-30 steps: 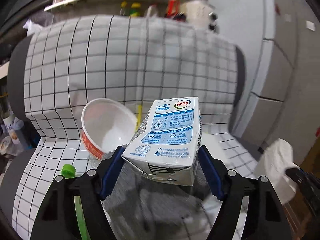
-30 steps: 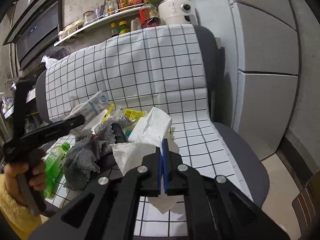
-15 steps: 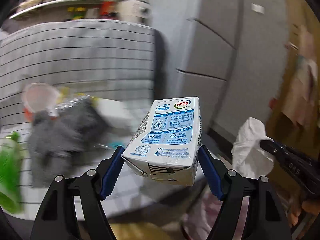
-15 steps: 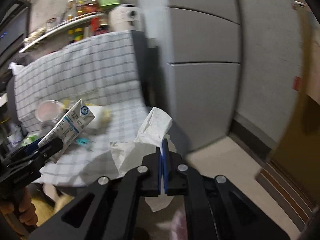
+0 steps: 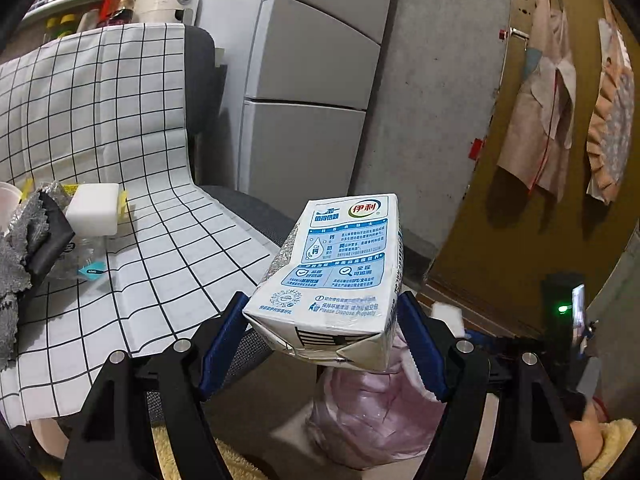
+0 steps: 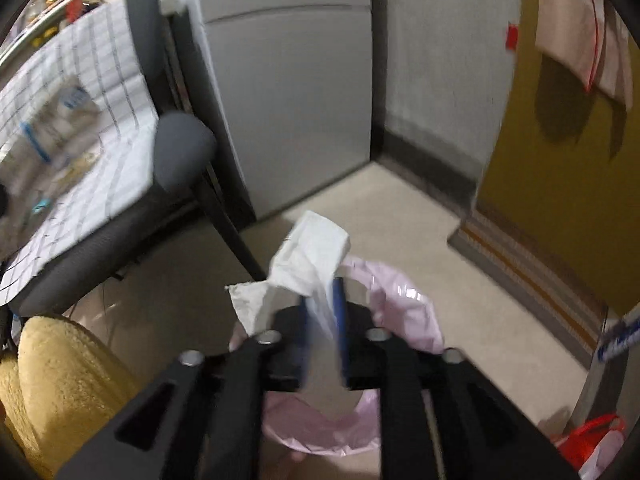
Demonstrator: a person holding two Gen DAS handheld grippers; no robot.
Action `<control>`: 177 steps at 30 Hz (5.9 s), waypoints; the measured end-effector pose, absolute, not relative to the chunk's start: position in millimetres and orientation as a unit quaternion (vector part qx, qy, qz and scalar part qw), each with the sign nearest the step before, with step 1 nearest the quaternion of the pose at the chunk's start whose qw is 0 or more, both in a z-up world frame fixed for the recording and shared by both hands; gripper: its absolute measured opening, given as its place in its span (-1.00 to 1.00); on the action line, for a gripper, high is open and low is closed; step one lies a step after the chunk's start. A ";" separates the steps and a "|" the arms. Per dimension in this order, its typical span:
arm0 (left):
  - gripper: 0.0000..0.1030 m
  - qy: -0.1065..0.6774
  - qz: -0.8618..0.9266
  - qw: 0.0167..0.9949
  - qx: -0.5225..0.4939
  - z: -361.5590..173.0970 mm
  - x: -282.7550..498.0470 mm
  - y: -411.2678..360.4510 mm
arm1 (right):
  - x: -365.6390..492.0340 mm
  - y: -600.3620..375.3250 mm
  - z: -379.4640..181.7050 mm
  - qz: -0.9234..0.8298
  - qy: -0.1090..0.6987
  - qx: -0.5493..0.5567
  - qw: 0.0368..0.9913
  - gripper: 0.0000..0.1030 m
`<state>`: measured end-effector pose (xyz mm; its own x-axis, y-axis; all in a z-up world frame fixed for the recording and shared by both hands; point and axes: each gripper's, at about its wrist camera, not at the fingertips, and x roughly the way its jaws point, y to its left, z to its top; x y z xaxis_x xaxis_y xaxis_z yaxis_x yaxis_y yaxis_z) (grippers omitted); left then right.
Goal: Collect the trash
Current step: 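Carry tissue and carton to the pink bin and open both grippers, then bring both tools back over the chair seat, then grasp the grey cloth with the right gripper and lift it aside, then grasp the black plastic bag with the left gripper while the right gripper holds the grey cloth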
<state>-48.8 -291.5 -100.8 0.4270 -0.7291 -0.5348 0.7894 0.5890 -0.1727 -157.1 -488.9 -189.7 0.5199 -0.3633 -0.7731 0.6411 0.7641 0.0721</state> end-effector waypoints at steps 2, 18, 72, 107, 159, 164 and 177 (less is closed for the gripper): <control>0.46 0.292 -0.448 0.843 0.055 -102.2 -47.8 -294.7 | -154.6 -489.1 -194.4 -0.290 0.399 0.182 0.851 -0.02; 0.46 0.310 -0.453 0.833 0.072 -111.6 -52.5 -313.0 | -169.3 -495.6 -201.7 -0.309 0.438 0.223 0.814 0.19; 0.66 0.304 -0.102 0.947 -0.005 -67.9 61.5 -2.5 | 36.4 -253.7 -60.4 0.043 0.268 0.041 0.962 0.24; 0.66 0.347 -0.052 0.936 -0.037 -104.4 78.6 53.9 | 123.8 -103.5 -117.2 0.152 0.312 -0.174 0.922 -0.84; 0.66 0.334 -0.130 0.933 0.032 -89.0 57.3 -53.6 | 17.7 -304.1 -99.8 0.027 0.323 0.007 0.946 0.28; 0.66 0.336 -0.134 0.932 0.038 -90.5 58.6 -60.2 | 13.5 -307.5 -92.4 -0.007 0.336 -0.016 0.942 0.50; 0.66 0.329 -0.151 0.931 0.034 -90.4 57.9 -72.4 | 47.4 -317.2 -105.4 0.044 0.300 0.035 0.952 0.50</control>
